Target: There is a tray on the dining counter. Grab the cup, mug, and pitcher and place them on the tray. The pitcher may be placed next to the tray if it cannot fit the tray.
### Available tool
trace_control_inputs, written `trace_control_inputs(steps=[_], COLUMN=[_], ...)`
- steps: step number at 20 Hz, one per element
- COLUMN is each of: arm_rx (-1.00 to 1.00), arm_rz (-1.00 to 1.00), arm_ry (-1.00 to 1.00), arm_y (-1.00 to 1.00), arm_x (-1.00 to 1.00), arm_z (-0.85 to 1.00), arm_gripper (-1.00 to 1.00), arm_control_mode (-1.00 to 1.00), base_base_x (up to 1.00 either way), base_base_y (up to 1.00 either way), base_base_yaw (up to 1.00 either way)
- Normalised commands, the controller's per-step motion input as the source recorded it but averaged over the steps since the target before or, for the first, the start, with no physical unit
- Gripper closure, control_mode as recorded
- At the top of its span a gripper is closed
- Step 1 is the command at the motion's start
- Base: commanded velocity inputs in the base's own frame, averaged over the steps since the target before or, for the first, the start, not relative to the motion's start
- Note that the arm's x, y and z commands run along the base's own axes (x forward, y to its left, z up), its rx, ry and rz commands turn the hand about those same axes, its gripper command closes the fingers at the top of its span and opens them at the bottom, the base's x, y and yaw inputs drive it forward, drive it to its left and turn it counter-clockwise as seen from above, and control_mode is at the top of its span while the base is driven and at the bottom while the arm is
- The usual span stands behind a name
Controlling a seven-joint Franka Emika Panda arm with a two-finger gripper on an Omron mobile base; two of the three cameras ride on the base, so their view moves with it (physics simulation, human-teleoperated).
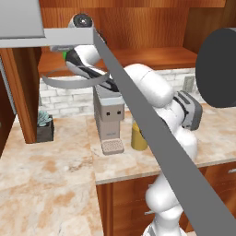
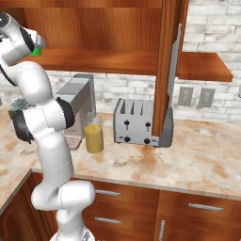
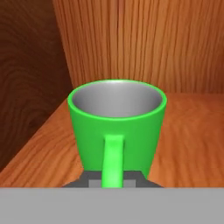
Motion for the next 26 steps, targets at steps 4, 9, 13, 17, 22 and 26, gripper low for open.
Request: trace_control_inputs(steps=[4,9,13,17,22,26], arm_rx=[0.00,0.00,0.00,0.00,0.00,0.00], arm_rz=[0.00,0.00,0.00,0.00,0.00,0.00], arm_ry=[0.00,0.00,0.00,0.00,0.00,0.00], arm_y=[-0.66,-0.82,-0.83,-0.73,-0.56,-0.46], arm_x=[-0.75,-0.79,-0.81,-0.85,-0.99,-1.00], arm_z=[0.00,0.00,0.00,0.00,0.00,0.00], arm_gripper=[1.00,1.00,1.00,1.00,1.00,1.00], arm_control_mode=[-1.00,-1.00,-1.00,-1.00,-1.00,-1.00], base_base_x=[0.00,0.00,0.00,0.00,0.00,0.00], base_base_y=[0.00,0.00,0.00,0.00,0.00,0.00], base_base_yaw=[0.00,0.00,0.00,0.00,0.00,0.00])
